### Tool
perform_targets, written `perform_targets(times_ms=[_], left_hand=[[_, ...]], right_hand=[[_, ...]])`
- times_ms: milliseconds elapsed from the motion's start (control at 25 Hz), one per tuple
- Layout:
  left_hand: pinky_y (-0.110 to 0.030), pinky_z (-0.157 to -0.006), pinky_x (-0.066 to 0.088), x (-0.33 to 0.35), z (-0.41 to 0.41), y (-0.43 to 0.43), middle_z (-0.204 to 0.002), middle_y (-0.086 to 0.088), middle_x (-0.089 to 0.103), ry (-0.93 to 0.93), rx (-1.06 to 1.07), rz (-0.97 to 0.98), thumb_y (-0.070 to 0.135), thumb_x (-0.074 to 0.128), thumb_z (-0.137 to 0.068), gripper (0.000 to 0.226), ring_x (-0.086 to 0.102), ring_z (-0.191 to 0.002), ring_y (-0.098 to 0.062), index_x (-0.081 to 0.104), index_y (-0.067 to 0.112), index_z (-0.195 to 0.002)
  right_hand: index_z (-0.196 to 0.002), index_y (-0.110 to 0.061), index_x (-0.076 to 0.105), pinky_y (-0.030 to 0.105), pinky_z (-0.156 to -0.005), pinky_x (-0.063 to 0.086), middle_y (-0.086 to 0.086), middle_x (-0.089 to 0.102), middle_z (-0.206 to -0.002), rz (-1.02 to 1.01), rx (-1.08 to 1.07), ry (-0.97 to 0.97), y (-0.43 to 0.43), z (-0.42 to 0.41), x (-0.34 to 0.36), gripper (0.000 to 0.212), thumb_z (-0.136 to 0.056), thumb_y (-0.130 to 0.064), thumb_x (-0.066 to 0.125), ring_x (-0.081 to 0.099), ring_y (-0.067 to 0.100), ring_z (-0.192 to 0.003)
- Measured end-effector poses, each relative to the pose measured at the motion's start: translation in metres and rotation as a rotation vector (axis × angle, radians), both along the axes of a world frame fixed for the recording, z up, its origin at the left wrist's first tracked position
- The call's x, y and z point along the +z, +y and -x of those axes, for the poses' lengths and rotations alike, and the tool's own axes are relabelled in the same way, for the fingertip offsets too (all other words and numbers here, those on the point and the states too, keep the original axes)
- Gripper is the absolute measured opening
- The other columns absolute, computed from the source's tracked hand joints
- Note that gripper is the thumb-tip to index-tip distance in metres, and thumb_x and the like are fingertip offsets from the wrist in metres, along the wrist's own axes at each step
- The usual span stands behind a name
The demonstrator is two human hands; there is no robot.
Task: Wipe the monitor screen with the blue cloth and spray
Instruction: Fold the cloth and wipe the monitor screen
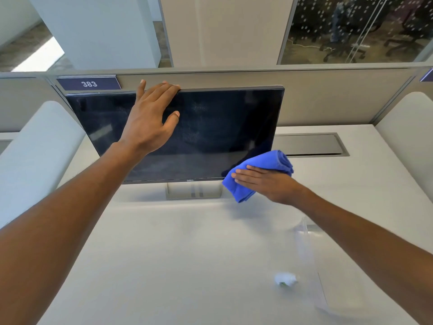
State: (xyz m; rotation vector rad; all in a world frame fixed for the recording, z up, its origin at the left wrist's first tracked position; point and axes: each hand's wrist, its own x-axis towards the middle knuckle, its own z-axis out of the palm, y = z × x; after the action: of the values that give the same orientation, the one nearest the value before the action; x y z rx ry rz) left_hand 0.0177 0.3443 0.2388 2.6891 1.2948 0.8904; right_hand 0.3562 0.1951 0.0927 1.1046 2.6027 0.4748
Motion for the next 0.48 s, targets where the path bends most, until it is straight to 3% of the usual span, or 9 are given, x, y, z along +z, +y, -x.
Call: perform_targets(times_ms=[80, 160, 360, 480], left_hand=[[-0.048, -0.137, -0.001, 0.0, -0.001, 0.0, -0.162, -0.007, 0.051, 0.005, 0.004, 0.003, 0.029, 0.053, -0.104, 0.055, 0.039, -0.156, -0.025, 0.048, 0.016, -0.158], [-0.05, -0.137, -0.001, 0.001, -0.001, 0.001, -0.162, -0.007, 0.051, 0.01, 0.003, 0.004, 0.03, 0.052, -0.105, 0.055, 0.04, -0.156, -0.025, 0.048, 0.016, -0.158], [-0.05, -0.137, 0.001, 0.002, -0.001, 0.002, -0.164, -0.007, 0.049, 0.039, 0.011, -0.004, 0.028, 0.051, -0.106, 0.055, 0.037, -0.158, -0.024, 0.046, 0.016, -0.159], [-0.049, -0.137, 0.005, 0.001, 0.002, 0.004, -0.163, -0.007, 0.05, 0.056, -0.009, -0.029, 0.022, 0.048, -0.108, 0.054, 0.036, -0.158, -0.024, 0.045, 0.013, -0.161]], right_hand=[[-0.164, -0.005, 0.033, 0.04, -0.132, 0.023, 0.007, 0.027, -0.173, -0.222, 0.064, 0.001, 0.009, -0.009, 0.02, 0.069, -0.096, 0.005, 0.027, 0.028, 0.022, -0.16], [-0.163, -0.002, 0.034, 0.045, -0.13, 0.029, 0.01, 0.03, -0.172, -0.367, 0.029, 0.089, 0.023, -0.012, 0.044, 0.07, -0.094, 0.008, 0.027, 0.03, 0.027, -0.159], [-0.163, -0.001, 0.033, 0.051, -0.133, 0.017, 0.014, 0.031, -0.171, -0.675, -0.304, 0.552, 0.057, 0.017, 0.08, 0.076, -0.09, 0.021, 0.039, 0.027, 0.034, -0.16], [-0.164, -0.003, 0.029, 0.056, -0.131, 0.02, 0.015, 0.029, -0.172, -0.673, -0.287, 0.471, 0.058, 0.056, 0.054, 0.073, -0.093, 0.01, 0.038, 0.028, 0.037, -0.159]])
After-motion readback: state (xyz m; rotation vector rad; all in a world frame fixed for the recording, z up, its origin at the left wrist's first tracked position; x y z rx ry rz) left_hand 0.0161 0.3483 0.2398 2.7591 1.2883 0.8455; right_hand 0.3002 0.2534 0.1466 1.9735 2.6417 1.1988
